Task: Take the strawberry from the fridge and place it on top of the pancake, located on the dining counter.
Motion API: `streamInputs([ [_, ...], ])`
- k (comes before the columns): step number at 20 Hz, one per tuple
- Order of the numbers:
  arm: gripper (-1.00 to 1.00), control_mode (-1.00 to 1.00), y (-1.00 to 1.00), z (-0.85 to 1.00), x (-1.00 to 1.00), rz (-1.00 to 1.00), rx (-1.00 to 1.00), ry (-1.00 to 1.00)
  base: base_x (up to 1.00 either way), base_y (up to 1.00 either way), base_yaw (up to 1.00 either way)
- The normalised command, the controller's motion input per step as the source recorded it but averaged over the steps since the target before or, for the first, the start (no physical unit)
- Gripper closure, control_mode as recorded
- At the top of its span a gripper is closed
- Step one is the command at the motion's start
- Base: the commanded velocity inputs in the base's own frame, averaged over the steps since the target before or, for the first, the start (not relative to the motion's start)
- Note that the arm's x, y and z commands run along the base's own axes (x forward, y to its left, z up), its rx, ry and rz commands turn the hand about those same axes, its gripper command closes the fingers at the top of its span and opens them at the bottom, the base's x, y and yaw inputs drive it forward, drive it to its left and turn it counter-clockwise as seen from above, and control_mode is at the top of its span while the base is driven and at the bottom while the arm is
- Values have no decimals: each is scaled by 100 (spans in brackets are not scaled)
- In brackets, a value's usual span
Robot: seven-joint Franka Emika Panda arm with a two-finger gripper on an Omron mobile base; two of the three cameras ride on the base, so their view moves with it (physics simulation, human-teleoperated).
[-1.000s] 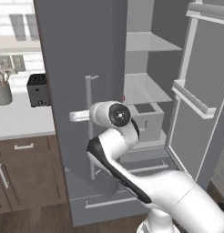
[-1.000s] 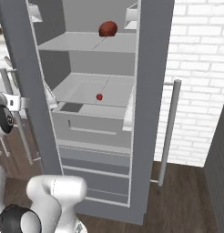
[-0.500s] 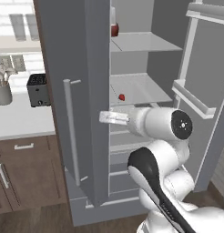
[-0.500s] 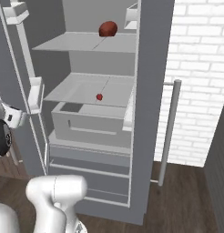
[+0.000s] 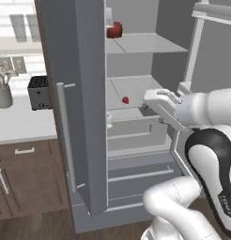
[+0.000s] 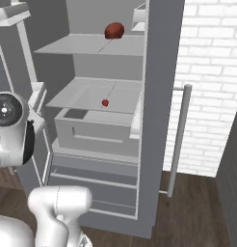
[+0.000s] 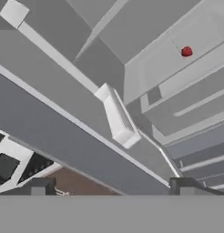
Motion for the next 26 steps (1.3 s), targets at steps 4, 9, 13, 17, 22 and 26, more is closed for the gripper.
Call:
streamInputs([
  [4,-100,-100,-2,1,61,0,26,11,0,0,0],
  [9,-100,-100,1,-2,74,0,22,7,0,0,0],
  [13,-100,-100,24,-21,79,0,10,2,0,0,0],
  [17,-100,-100,31,-4,85,0,6,11,0,0,0],
  [22,-100,-100,32,-3,95,2,4,15,0,0,0],
  [26,-100,-100,52,-3,92,3,3,17,0,0,0],
])
